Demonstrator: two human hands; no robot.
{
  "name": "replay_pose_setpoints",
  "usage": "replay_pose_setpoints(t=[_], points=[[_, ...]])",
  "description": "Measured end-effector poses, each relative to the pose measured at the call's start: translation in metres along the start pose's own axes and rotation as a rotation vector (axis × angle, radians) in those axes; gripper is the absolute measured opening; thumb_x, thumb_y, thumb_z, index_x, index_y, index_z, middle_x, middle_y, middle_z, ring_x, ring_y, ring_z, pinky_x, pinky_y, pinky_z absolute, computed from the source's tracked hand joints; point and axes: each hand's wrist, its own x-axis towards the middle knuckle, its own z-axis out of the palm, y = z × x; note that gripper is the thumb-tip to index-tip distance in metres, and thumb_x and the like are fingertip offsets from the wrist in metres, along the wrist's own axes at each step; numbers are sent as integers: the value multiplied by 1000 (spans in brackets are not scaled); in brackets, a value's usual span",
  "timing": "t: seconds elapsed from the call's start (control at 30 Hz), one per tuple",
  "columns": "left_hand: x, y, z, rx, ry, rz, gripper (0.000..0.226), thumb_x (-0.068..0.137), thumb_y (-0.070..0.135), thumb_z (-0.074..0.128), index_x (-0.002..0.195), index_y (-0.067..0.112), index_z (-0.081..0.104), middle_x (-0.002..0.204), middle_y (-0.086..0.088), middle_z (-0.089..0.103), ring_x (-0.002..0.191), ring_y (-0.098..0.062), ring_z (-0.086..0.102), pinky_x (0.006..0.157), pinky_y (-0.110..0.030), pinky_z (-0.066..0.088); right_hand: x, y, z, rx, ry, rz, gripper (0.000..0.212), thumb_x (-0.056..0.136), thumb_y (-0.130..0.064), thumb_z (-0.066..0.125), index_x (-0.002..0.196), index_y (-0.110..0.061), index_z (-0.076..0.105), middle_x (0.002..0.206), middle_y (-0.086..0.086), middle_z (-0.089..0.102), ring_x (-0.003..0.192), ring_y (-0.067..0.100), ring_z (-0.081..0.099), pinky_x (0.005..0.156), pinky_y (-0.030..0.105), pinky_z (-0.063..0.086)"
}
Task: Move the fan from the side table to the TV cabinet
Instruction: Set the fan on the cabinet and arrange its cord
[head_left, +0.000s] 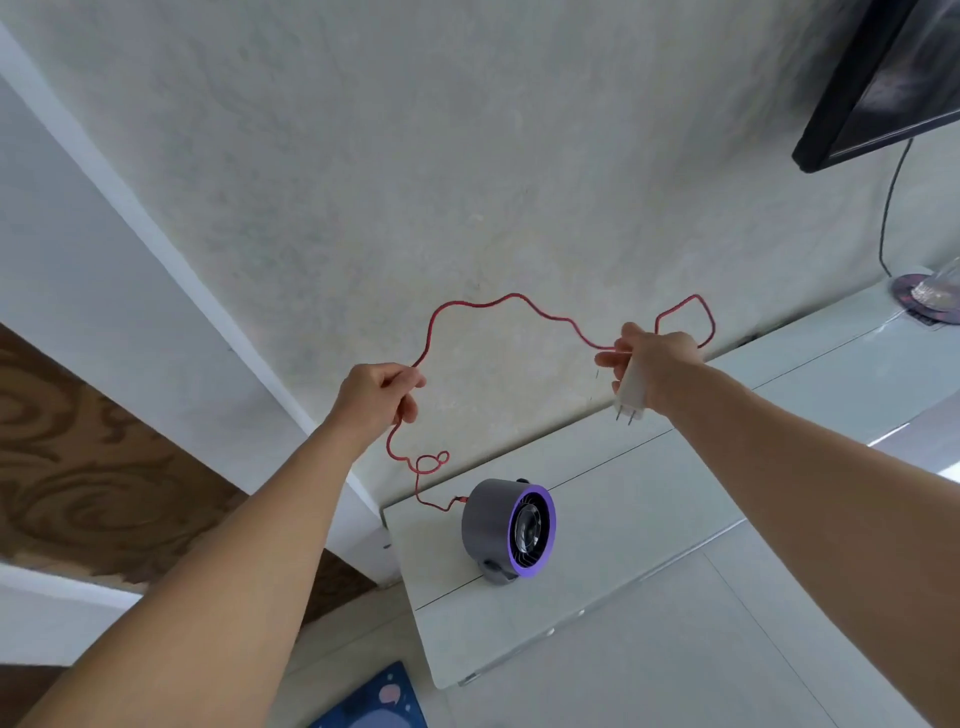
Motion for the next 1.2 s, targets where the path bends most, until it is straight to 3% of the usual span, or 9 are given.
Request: replay_pose_setpoints(t=[0.07,0.17,0.4,0.53,0.67,0.77,0.83,0.93,1.2], points=[[1,6,1,-33,10,14,21,95,24,55,87,15,73,57,-2,67,59,-14,62,66,-31,53,-10,7,15,-94,-83,-10,15,91,-18,58,84,-5,61,51,9,69,40,16,52,56,27,42],[1,16,3,-69,5,55,20,94,25,57,84,19,73,53,2,66,54,-9,61,59,-21,50,-25,15,36,-253,-239,-73,24,91,-23,62,75,-6,63,63,11,70,44,16,48,54,28,44],[-4,29,12,-19,-104,192,23,93,31,59,90,16,76,51,5,63,48,-6,56,62,-24,47,-50,24,86,-458,-466,-165,38,91,-37,64,91,0,70,79,12,73,51,17,53,55,29,50],[-7,23,7,7,-139,231,21,92,31,61,82,19,74,48,7,62,45,-7,56,57,-19,46,-50,32,96,-482,-415,-236,13,85,-19,71,87,-6,72,79,7,74,57,18,55,55,28,49],[-8,14,4,71,-190,259,26,92,36,61,85,15,76,50,7,63,46,-8,59,59,-19,47,-54,41,101,-536,-425,-202,30,82,-34,74,90,-5,72,83,9,75,61,19,56,60,32,51],[-10,12,7,32,-277,271,24,90,35,63,86,16,76,54,5,67,50,-10,63,62,-19,50,-58,47,108,-487,-359,-178,24,78,-24,78,87,-4,70,69,6,67,58,17,56,53,29,50],[-12,7,10,46,-332,247,22,87,33,62,79,18,75,58,4,70,54,-11,67,65,-28,54,-60,48,110,-448,-312,-148,10,81,-13,73,78,-5,69,57,2,68,53,15,55,51,26,49],[-18,-11,11,111,-374,202,23,85,33,62,74,15,73,61,2,71,54,-10,65,70,-39,56,-60,47,104,-357,-247,-85,14,89,-5,61,75,-4,63,50,1,69,45,11,51,52,27,48],[-41,-51,17,121,-429,129,29,84,46,64,66,25,72,57,7,68,55,-3,61,67,-23,49,-55,70,72,-428,-189,-153,10,92,-5,57,84,-3,63,58,6,63,35,9,51,40,20,46]])
